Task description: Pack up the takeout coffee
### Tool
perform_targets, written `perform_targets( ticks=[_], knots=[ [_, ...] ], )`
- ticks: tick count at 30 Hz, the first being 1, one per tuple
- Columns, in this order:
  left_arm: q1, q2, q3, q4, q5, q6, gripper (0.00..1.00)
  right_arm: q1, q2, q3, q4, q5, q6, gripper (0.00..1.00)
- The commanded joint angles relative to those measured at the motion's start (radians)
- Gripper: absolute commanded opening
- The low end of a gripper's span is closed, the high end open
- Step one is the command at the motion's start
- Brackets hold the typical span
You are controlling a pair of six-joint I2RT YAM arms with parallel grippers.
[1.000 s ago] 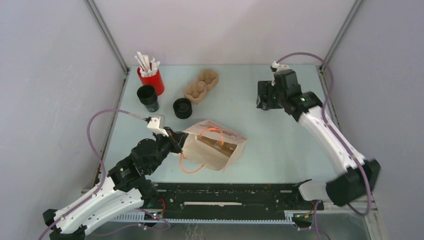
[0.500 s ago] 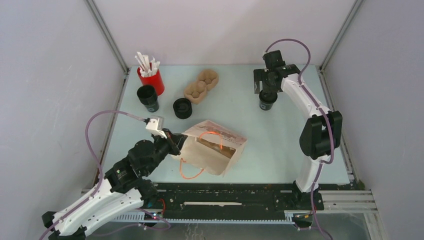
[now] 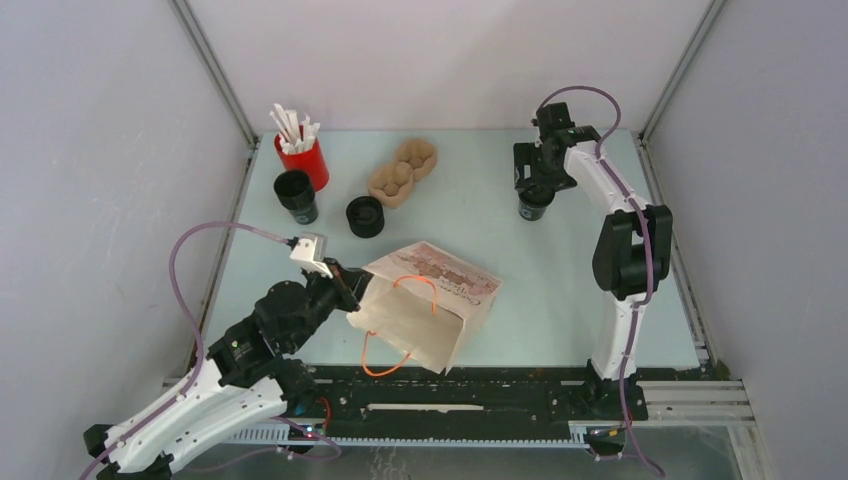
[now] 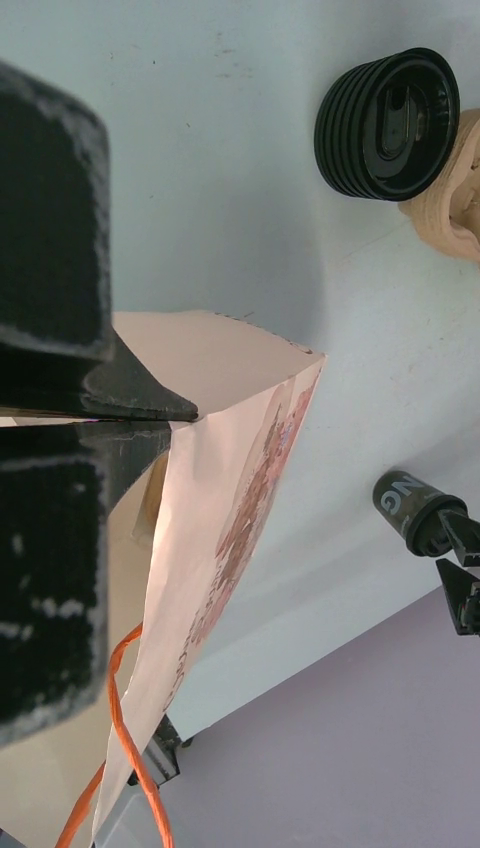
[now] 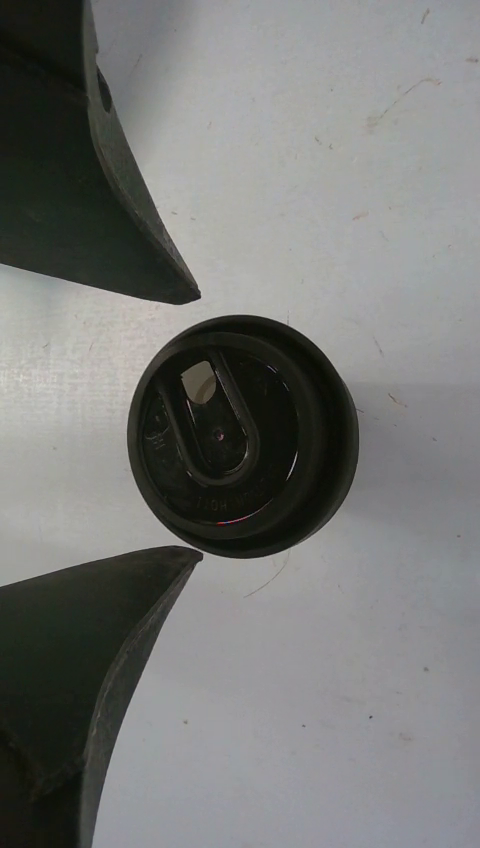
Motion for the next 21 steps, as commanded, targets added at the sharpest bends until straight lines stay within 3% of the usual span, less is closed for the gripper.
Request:
perform_targets(
  ticks=[1,6,13,21],
  knots=[
    [-0.004,0.01,0.046,0.019,0.018,0.001,0.0,-0.012,0.014,0.052,-0.001,-0.023,-0.026,1.0],
    [-0.004,0.006,0.046,0.016,0.017,-0.004,0.0,-0.018,0.029,0.063,0.013,-0.03,-0.041,1.0],
    [-0.005,0.006,0.046,0.012,0.015,-0.007,0.0,-0.02,0.069,0.106,-0.006,-0.011,-0.043,0.9],
    [-0.005,0.006,0.043,0.008,0.016,-0.009,0.0,-0.021,0.085,0.126,-0.016,0.004,-0.045,0.85]
  ],
)
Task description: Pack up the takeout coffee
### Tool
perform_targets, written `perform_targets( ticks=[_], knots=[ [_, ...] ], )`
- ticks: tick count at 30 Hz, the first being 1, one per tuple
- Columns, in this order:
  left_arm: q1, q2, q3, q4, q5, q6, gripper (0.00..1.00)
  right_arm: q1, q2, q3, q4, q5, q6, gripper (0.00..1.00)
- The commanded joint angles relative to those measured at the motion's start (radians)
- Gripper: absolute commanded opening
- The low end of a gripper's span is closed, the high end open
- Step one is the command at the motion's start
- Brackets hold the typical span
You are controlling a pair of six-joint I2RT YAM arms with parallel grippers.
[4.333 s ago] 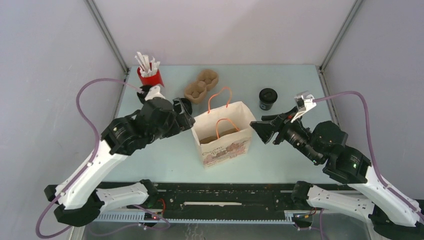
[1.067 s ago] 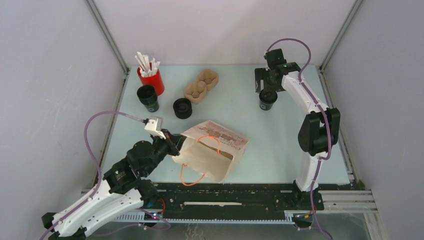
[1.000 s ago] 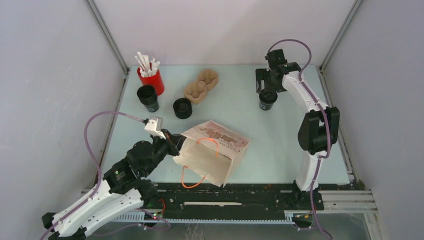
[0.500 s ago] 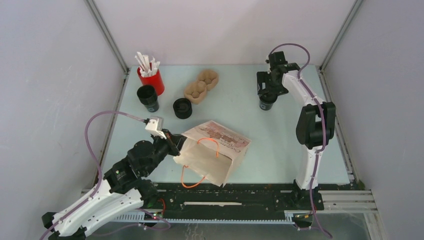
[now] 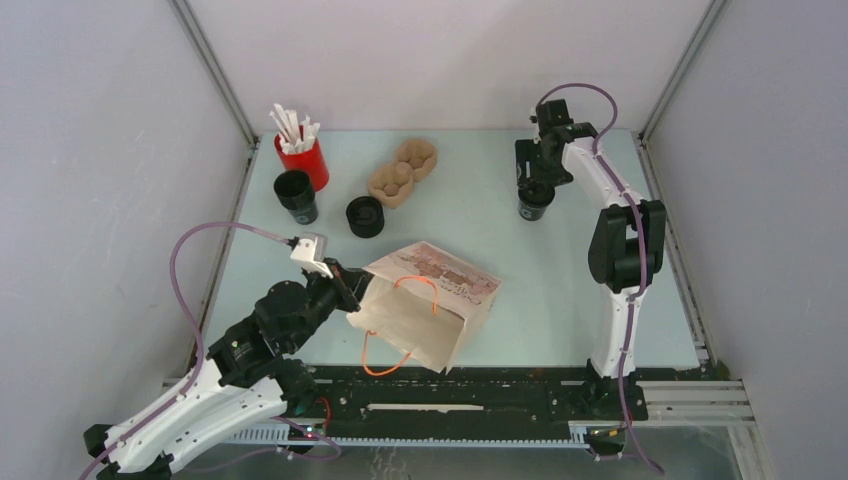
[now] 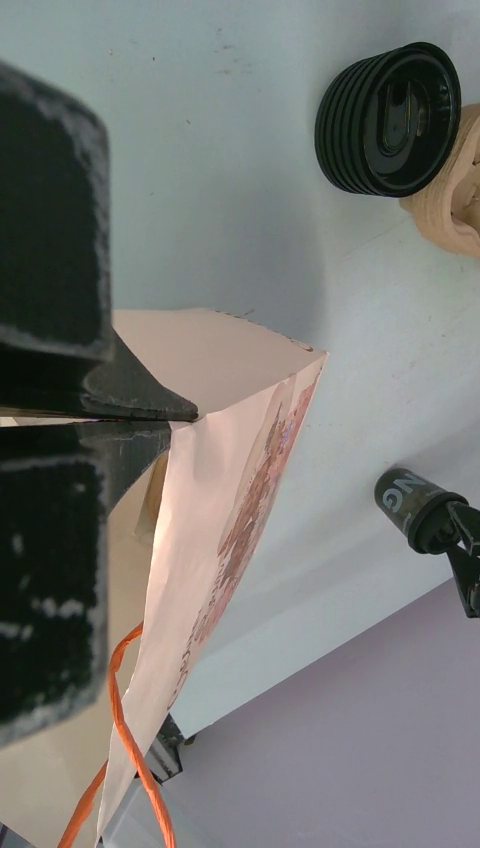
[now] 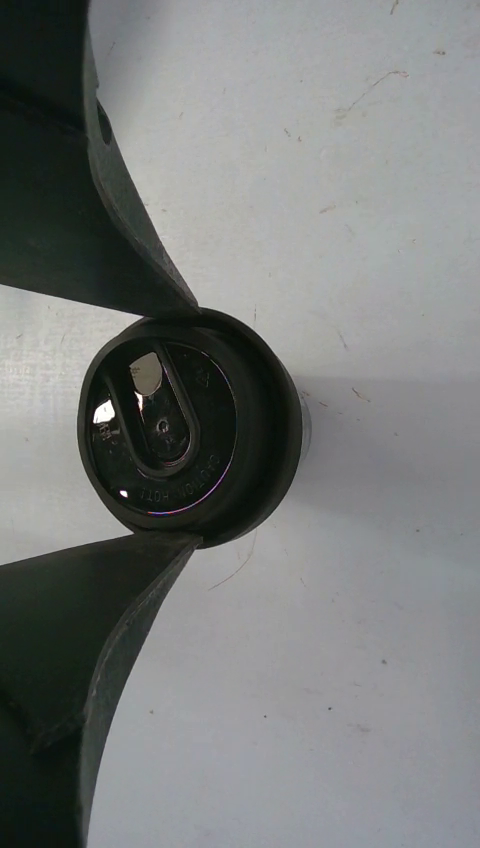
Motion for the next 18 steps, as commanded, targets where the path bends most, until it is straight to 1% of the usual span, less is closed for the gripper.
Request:
perform_targets(
  ticks=[1,3,6,7,10,16,18],
  knots=[
    [-0.005,0.003,0.043,0.008,0.01,-0.008,0.0,-0.009,0.007,0.044,-0.015,0.013,-0.015,0.85],
    [-0.005,0.001,0.043,0.007,0.01,-0.009,0.0,-0.011,0.008,0.043,-0.016,0.005,-0.015,0.84],
    [-0.005,0.0,0.043,0.006,0.01,-0.011,0.0,-0.016,0.009,0.039,-0.017,-0.006,-0.011,0.76],
    [-0.006,-0.002,0.042,0.005,0.01,-0.011,0.0,-0.018,0.008,0.038,-0.017,-0.009,-0.008,0.75],
    [-0.005,-0.002,0.041,0.006,0.011,-0.013,0.0,-0.019,0.01,0.033,-0.016,-0.006,-0.007,0.78],
    [-0.005,-0.003,0.041,0.004,0.014,-0.016,0.0,-0.02,0.013,0.024,-0.011,-0.001,-0.01,0.79],
    [-0.005,-0.004,0.042,0.003,0.014,-0.017,0.0,-0.02,0.015,0.016,-0.006,-0.002,-0.01,0.81]
  ],
)
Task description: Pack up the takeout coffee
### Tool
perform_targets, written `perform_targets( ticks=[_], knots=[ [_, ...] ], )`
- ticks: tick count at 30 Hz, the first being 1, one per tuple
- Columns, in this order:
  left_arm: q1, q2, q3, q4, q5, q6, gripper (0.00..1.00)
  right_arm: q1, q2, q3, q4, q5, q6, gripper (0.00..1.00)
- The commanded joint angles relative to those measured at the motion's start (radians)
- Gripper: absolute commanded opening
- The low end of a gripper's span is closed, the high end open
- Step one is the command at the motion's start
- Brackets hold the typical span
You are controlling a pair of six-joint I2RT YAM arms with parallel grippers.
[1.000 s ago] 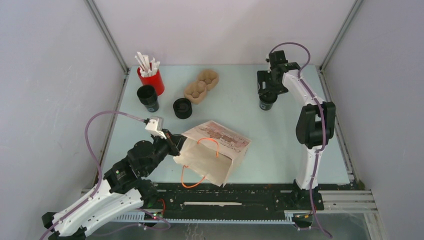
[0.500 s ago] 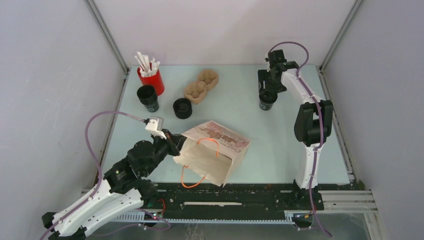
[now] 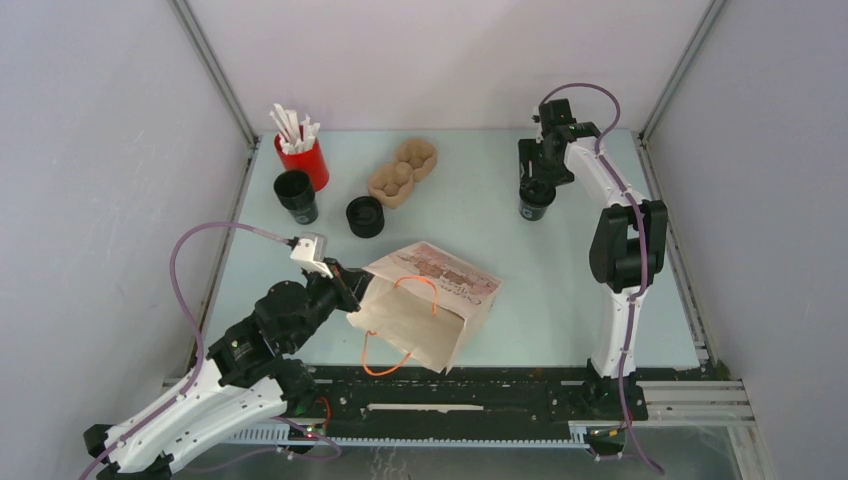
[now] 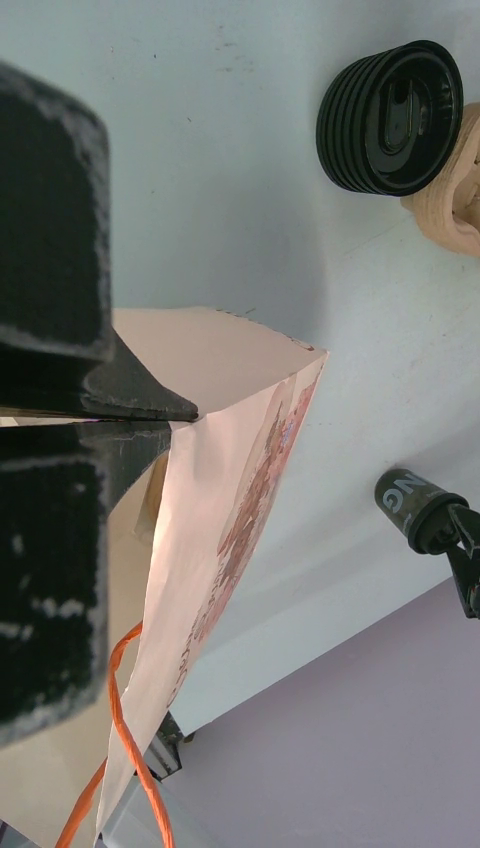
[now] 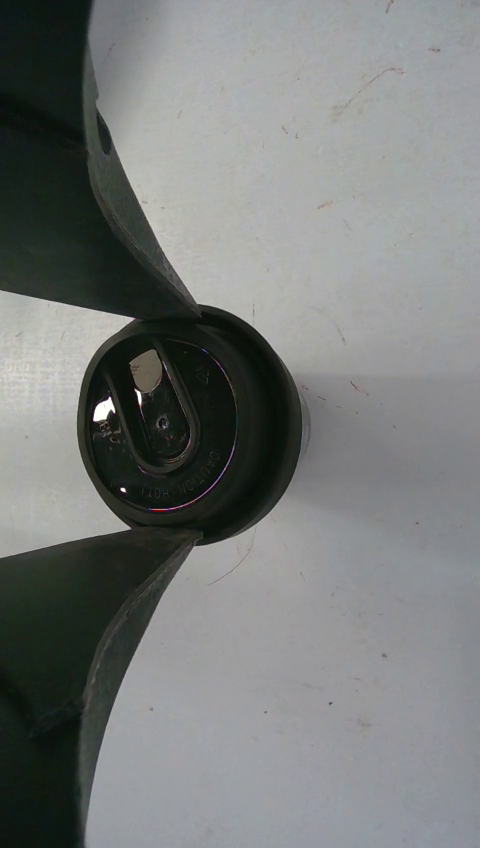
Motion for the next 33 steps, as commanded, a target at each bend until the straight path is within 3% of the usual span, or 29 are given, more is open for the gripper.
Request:
perform_targets(
  ticks=[1,17,22,28,33],
  knots=[
    [-0.004,-0.003,0.042,0.002,0.013,-0.009,0.0,-0.008,0.015,0.017,-0.006,0.007,-0.011,0.81],
    [-0.004,0.002,0.045,0.0,0.015,-0.012,0.0,-0.007,0.025,0.011,-0.005,0.009,-0.023,0.84],
    [-0.006,0.002,0.046,0.001,0.013,-0.01,0.0,-0.005,0.001,0.016,-0.011,0.002,-0.008,0.69],
    [-0.006,0.009,0.071,-0.009,-0.011,0.034,0.0,0.041,-0.169,0.016,-0.06,0.073,0.031,0.64],
    [-0.005,0.027,0.089,-0.025,-0.009,0.059,0.0,0.127,-0.476,-0.124,-0.031,0.089,0.086,0.58]
  ],
)
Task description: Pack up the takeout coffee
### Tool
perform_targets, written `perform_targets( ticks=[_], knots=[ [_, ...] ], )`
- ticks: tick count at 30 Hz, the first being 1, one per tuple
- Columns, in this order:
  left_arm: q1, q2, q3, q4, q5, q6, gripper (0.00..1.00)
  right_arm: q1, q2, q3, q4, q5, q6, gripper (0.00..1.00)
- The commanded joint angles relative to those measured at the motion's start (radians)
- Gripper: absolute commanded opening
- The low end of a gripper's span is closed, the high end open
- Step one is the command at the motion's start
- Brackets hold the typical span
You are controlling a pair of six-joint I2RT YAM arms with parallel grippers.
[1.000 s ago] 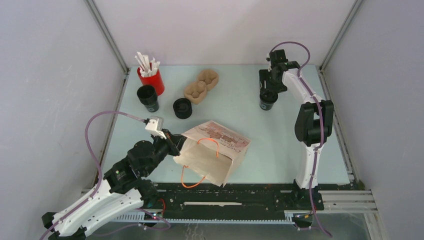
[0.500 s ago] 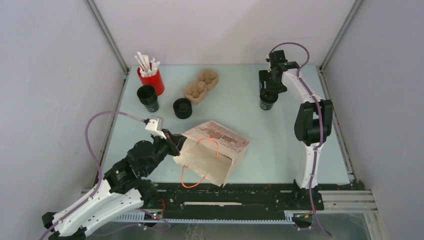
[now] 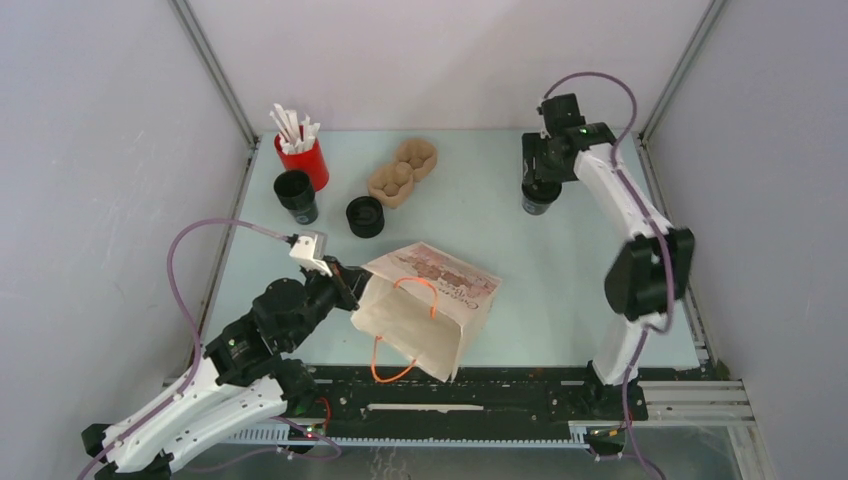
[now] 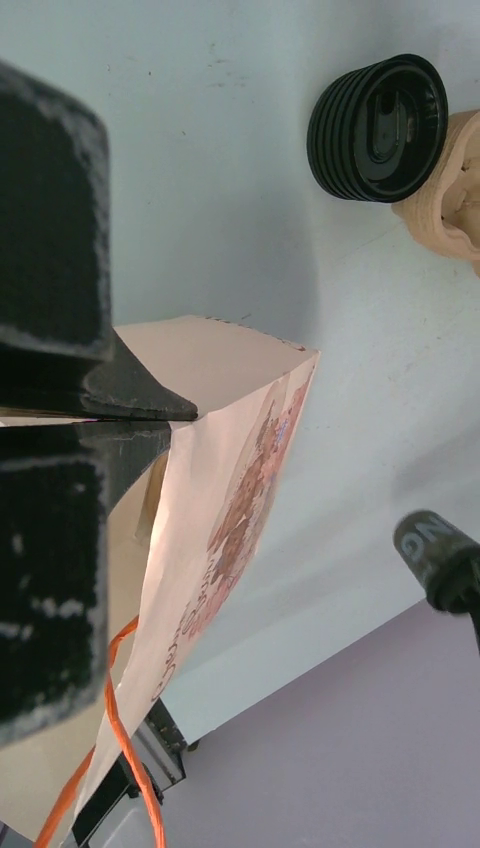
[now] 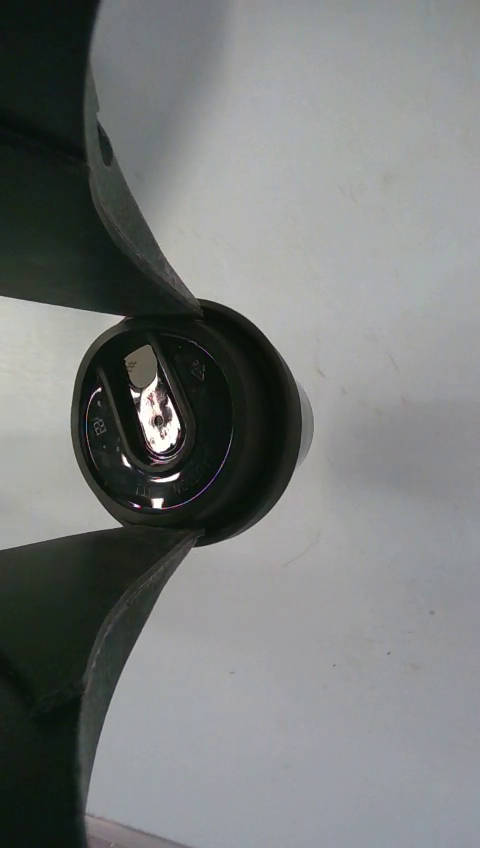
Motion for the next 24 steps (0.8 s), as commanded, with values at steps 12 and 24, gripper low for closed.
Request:
perform_targets(
  ticks=[12,24],
  knots=[
    [-0.006,-0.015,0.023,0.003,0.017,0.029,0.0,0.703,-0.884,-0.158,0.076,-0.346,0.097,0.52],
    [-0.006,-0.02,0.029,-0.006,0.021,0.033,0.0,1.252,-0.504,0.142,-0.224,0.016,-0.031,0.49]
  ],
)
